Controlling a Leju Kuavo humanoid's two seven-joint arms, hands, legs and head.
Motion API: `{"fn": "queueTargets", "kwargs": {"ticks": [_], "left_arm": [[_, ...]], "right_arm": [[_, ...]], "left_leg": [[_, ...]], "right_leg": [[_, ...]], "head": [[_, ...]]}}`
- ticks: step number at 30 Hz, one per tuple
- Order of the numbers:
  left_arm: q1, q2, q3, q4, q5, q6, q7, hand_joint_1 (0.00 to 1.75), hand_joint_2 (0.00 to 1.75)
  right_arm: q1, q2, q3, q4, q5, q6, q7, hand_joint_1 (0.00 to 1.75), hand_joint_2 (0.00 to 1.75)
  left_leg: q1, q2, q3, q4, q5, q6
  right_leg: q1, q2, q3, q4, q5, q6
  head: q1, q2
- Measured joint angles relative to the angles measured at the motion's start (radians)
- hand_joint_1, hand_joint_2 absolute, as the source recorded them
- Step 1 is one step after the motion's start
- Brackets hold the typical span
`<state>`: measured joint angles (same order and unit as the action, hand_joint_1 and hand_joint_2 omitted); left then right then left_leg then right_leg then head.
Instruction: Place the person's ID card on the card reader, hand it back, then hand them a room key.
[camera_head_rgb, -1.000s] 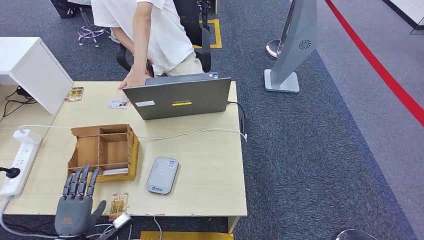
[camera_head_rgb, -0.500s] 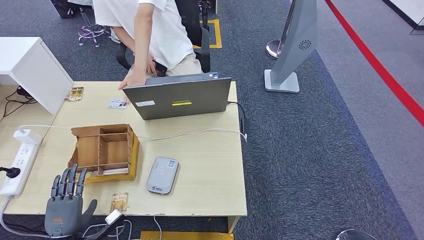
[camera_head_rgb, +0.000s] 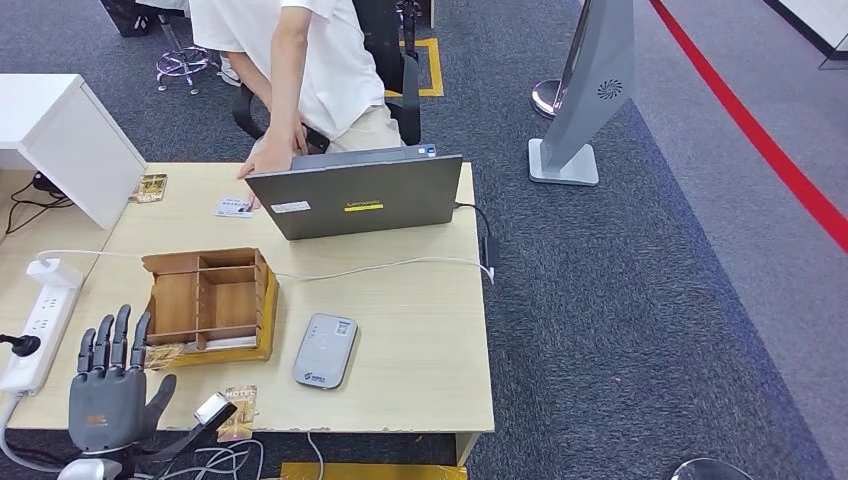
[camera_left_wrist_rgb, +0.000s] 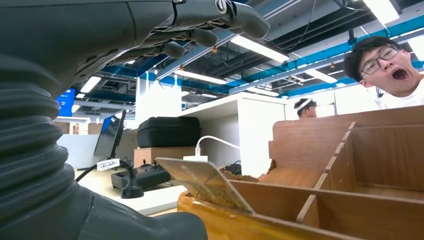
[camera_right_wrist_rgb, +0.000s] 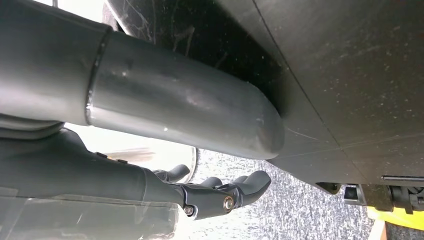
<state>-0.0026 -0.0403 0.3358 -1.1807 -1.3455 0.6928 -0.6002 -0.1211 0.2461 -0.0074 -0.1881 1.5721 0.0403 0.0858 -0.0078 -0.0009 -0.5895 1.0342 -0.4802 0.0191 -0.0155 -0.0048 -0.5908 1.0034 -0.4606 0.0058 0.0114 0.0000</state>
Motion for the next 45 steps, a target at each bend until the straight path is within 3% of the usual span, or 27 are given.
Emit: {"fn": "queueTargets", "kwargs": {"ticks": [20,29,45], "left_arm": [[-0.058,-0.022,-0.014,0.005,-0.022,0.000,0.051,0.00,1.75],[-0.059,-0.006,-0.023,0.020,-0.031,0.000,0.113,0.00,1.75],[-0.073,0.001,-0.023,0.056,-0.031,0.000,0.133,0.00,1.75]], "right_arm": [[-0.006,0.000,0.013,0.000,0.000,0.012,-0.001,0.00,0.00],[-0.006,0.000,0.018,0.000,-0.001,0.010,0.003,0.00,0.00],[-0.006,0.000,0.018,0.000,-0.008,0.006,0.006,0.00,0.00]], "left_leg": [[0.000,0.000,0.000,0.000,0.000,0.000],[0.000,0.000,0.000,0.000,0.000,0.000],[0.000,0.000,0.000,0.000,0.000,0.000]], "right_leg": [[0.000,0.000,0.000,0.000,0.000,0.000],[0.000,0.000,0.000,0.000,0.000,-0.001],[0.000,0.000,0.000,0.000,0.000,-0.001]], "head": [[0.000,0.000],[0.000,0.000],[0.000,0.000]]}}
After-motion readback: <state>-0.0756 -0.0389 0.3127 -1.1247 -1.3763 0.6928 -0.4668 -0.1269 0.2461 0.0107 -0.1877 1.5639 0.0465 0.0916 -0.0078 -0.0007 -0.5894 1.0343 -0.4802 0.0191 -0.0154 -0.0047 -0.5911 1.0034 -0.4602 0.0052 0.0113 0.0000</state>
